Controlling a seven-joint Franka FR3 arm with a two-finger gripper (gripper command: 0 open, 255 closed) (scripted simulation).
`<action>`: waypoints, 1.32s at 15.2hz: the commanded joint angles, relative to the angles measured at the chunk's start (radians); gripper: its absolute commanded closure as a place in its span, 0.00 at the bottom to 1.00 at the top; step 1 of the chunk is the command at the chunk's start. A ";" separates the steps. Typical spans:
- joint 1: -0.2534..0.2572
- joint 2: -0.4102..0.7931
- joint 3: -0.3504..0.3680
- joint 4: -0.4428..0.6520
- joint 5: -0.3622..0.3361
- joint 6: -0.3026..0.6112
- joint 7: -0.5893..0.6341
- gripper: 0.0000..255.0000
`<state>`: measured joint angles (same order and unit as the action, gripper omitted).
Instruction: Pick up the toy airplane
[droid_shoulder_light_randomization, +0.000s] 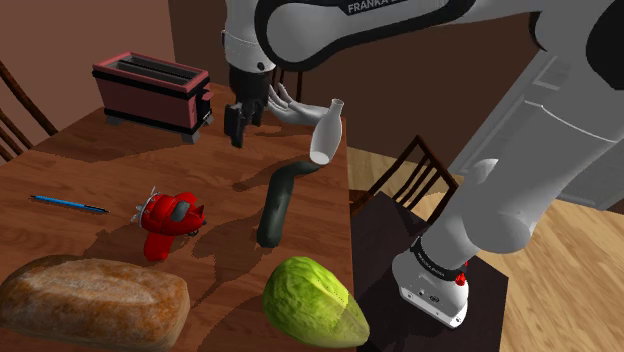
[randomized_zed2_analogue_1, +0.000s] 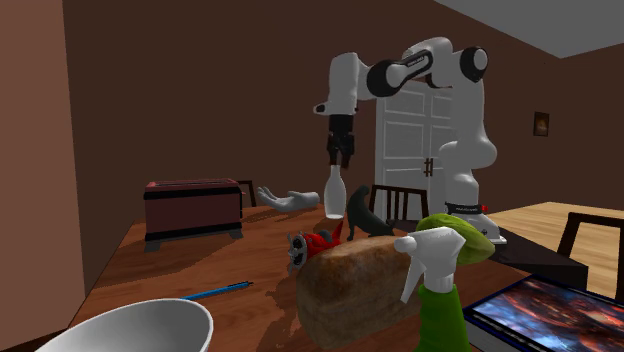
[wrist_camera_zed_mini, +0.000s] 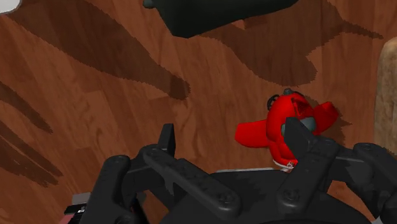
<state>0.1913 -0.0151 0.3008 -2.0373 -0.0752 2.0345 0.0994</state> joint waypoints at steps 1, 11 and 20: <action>0.020 0.074 0.021 0.055 -0.028 -0.001 0.028 0.00; 0.148 0.431 0.061 0.329 -0.169 -0.023 0.118 0.00; 0.195 0.562 0.051 0.390 -0.216 0.020 0.143 0.00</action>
<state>0.3855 0.5411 0.3527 -1.6424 -0.2885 2.0434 0.2402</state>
